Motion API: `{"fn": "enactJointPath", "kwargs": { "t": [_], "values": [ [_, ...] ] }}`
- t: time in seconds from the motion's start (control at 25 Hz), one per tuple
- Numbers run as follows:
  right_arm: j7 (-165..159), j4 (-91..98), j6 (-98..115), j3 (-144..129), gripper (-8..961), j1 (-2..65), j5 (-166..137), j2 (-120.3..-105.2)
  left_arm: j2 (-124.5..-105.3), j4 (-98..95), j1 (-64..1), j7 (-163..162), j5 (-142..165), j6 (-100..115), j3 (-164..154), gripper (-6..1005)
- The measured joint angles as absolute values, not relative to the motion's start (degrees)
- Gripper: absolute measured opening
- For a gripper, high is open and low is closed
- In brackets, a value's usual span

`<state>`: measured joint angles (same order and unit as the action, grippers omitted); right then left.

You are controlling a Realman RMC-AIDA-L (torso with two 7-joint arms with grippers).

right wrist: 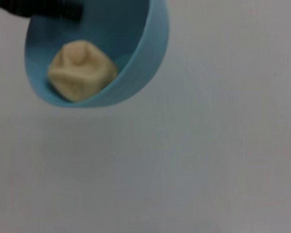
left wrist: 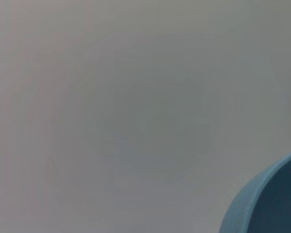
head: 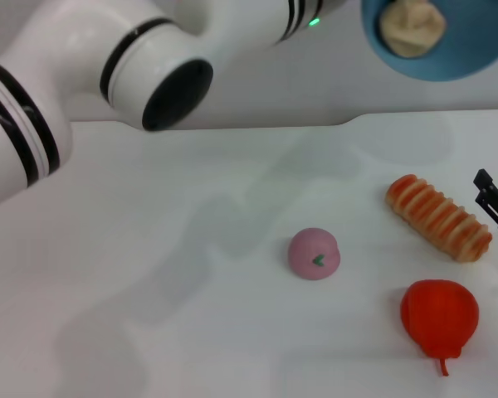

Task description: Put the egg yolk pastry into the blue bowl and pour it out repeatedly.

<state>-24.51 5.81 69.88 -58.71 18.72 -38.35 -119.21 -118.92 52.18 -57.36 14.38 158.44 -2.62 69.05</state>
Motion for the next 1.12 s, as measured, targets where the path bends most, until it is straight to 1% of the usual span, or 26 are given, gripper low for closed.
{"fn": "enactJointPath", "kwargs": {
  "t": [0.72,0.88,1.12],
  "values": [
    [-24.4,5.0,69.8,-58.7,728,19.1,-38.3,-119.27,-119.09,46.8,-55.8,15.1,154.9,22.2,58.7,-1],
    [-24.4,4.8,69.8,-58.7,728,19.1,-38.3,-119.27,-119.09,47.5,-56.1,15.3,154.4,20.6,58.2,-1],
    [-24.6,4.5,69.8,-58.7,728,19.1,-38.3,-119.27,-119.09,46.8,-60.0,16.8,153.7,11.4,59.9,-1]
  ]
}}
